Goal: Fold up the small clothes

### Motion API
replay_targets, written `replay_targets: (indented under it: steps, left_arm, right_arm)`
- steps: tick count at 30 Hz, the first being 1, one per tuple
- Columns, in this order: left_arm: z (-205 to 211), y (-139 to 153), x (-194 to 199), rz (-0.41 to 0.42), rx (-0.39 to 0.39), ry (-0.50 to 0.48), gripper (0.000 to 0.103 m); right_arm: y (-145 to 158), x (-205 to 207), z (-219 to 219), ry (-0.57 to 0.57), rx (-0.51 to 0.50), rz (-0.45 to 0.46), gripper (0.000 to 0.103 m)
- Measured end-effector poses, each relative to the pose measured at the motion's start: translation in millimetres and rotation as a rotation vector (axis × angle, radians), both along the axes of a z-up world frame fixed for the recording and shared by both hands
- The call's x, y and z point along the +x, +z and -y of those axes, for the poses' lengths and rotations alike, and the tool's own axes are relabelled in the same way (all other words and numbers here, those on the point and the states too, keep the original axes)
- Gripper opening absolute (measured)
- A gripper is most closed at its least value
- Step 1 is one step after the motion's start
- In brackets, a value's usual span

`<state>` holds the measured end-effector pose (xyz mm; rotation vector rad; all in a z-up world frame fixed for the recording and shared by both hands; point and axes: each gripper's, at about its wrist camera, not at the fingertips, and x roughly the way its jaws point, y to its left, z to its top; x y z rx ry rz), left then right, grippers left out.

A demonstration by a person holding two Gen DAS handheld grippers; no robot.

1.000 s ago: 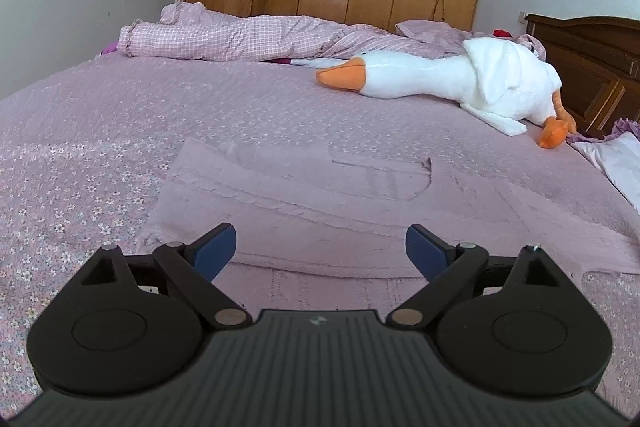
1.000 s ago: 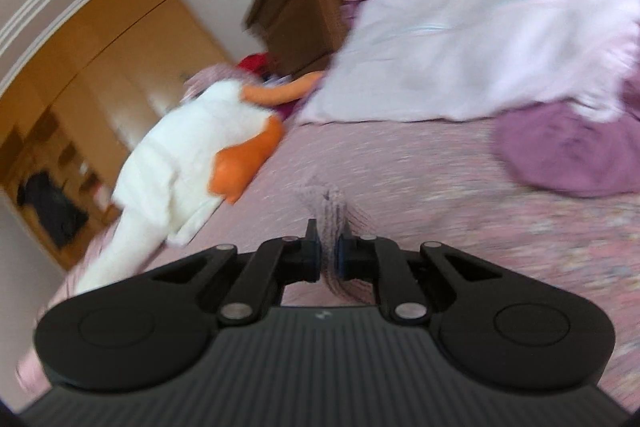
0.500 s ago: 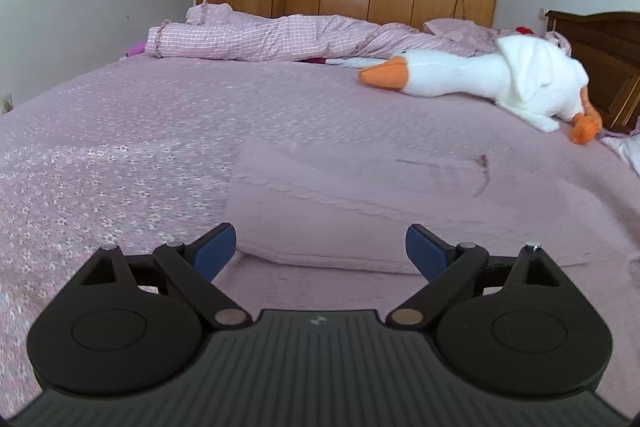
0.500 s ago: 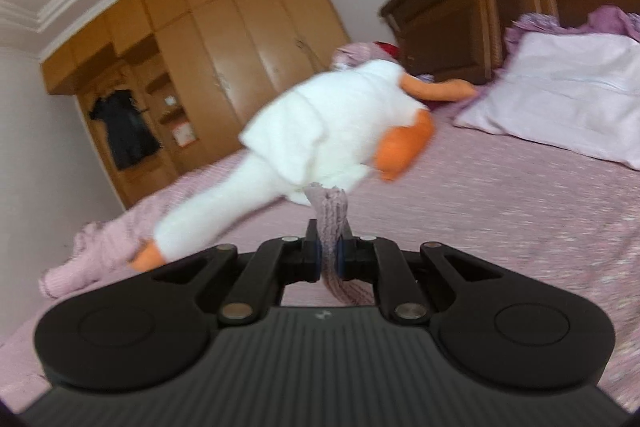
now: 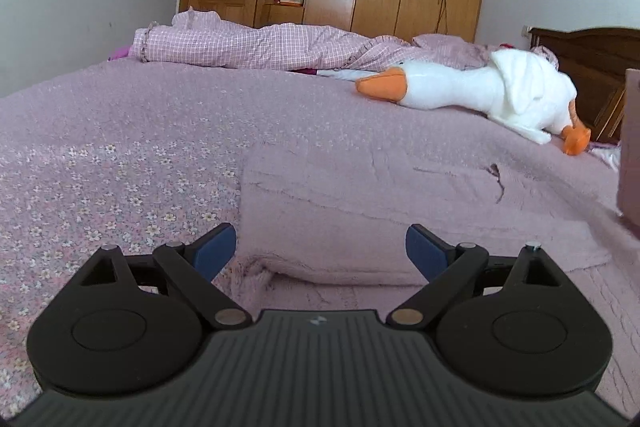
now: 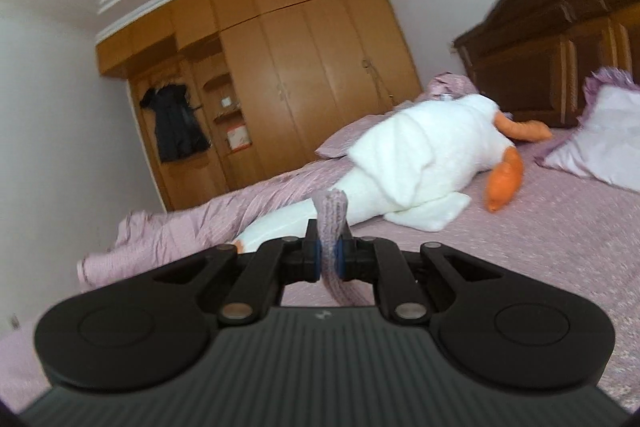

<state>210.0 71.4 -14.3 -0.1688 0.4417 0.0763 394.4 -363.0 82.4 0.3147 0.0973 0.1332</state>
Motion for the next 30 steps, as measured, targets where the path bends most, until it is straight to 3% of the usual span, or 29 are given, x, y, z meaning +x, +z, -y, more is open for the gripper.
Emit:
replay_targets:
  steps: [5,14,22,30]
  left_arm:
    - [-8.6,10.5,10.7,-0.002,-0.016,0.002,0.096]
    - [-26.0,33.2,3.4,0.044,-0.017,0.0,0.098]
    - [-50.5,46.3,4.8,0.062,-0.058,0.039,0.099]
    - [-57.1,52.7,3.4,0.071,-0.057,0.042,0.099]
  right_arm:
    - [2.7,5.1,-46.1,0.021,-0.082,-0.019,0.011]
    - [3.4,6.6,-94.3,0.023,-0.122,-0.056,0.011]
    - [39.3,0.1,-140.0,0.034,-0.301,-0.029,0.011]
    - [62.7,-3.0,-182.4,0.031,-0.364,0.001,0.011]
